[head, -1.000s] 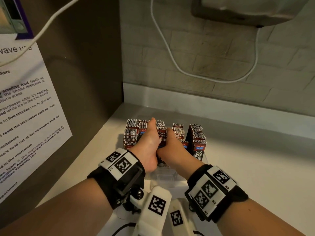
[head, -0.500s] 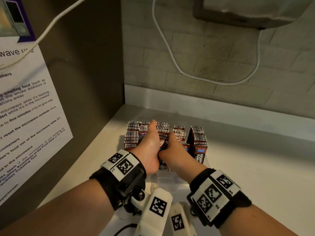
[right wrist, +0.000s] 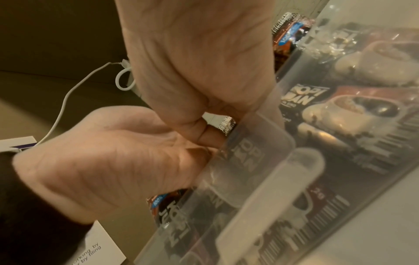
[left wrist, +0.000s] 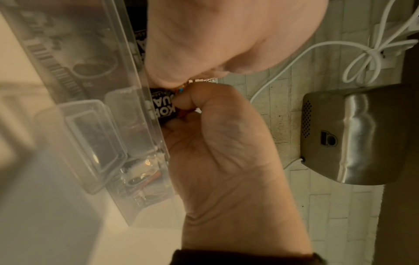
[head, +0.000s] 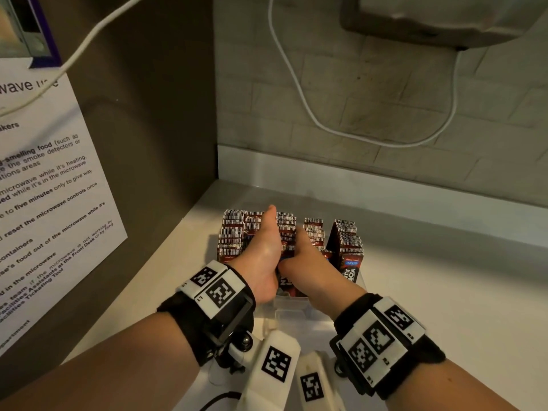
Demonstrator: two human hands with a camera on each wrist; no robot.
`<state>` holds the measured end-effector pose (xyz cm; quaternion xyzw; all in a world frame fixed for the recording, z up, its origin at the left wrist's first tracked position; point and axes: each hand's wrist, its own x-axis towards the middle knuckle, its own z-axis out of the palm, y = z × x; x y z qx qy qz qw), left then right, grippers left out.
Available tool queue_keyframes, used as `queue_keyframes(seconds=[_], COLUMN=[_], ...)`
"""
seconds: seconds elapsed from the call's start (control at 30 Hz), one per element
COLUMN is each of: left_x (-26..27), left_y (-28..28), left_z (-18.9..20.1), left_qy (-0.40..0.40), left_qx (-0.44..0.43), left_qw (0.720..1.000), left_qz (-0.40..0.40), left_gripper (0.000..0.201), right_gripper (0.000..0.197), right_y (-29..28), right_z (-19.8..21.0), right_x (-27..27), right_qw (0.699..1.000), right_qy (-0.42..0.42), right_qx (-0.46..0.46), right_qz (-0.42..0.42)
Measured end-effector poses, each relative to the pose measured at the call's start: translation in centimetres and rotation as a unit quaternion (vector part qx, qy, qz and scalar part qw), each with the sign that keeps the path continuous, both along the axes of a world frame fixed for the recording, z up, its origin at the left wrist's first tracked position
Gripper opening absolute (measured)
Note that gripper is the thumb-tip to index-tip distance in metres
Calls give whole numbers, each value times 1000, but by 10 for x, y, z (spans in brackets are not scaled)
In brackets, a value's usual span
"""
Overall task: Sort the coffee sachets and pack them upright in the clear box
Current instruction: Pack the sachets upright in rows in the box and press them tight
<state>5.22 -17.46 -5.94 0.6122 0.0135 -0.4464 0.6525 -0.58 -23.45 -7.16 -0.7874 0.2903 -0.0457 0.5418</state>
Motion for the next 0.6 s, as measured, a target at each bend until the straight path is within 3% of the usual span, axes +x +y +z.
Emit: queue_keyframes(seconds=[0.23,0.6], left_x=[2,0], left_y=[2,0], left_z=[2,0], left_qy=[4,5], left_qx=[-10,-9], left_qw=[1000,999], left_qz=[10,30], left_gripper=[90,92], right_gripper=[60,60], right_y=[1,5], right_z=[3,7], right_x=[-1,0], right_qw=[999,999], right_qy=[-10,-9], right_qx=[0,22], right_qz=[-32,-28])
